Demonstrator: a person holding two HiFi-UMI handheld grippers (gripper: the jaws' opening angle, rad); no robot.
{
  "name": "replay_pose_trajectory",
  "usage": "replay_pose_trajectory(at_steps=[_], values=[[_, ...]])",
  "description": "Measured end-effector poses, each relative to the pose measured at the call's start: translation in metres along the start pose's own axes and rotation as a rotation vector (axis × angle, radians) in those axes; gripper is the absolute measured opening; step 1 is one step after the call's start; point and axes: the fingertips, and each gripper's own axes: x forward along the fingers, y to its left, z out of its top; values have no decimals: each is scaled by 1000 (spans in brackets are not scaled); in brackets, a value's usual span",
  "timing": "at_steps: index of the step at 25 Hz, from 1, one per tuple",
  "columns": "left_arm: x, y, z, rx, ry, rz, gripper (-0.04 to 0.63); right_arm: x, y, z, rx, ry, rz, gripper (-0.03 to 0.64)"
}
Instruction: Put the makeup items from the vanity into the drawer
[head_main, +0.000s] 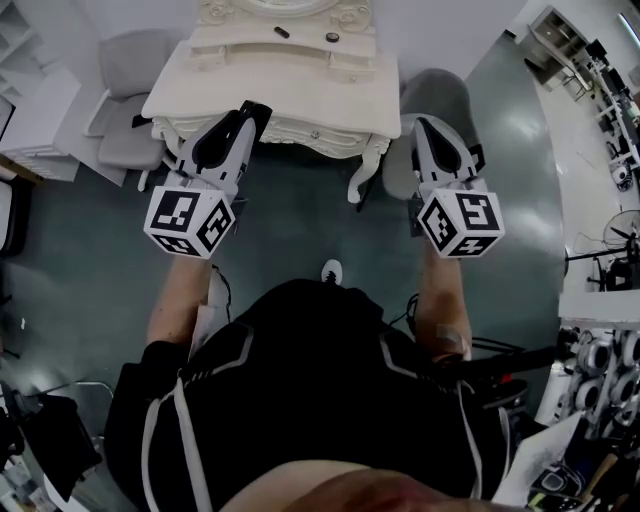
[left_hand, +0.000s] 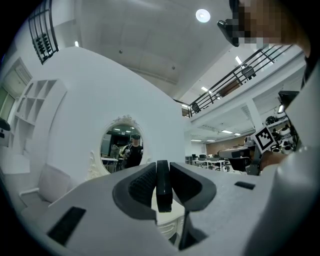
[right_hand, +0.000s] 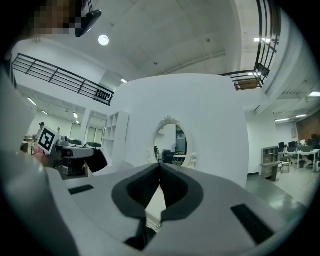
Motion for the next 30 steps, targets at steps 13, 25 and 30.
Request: replay_pose_trajectory(at_steps=[13, 25, 30], values=[[110, -18, -14, 15, 37, 14, 89, 38, -96, -8, -8, -2, 50, 5], [188, -43, -21, 17, 52, 16, 89, 42, -171, -23, 17, -14, 53, 5], [218, -52, -28, 52, 92, -25, 89, 54, -188, -37, 41, 20, 54, 5]])
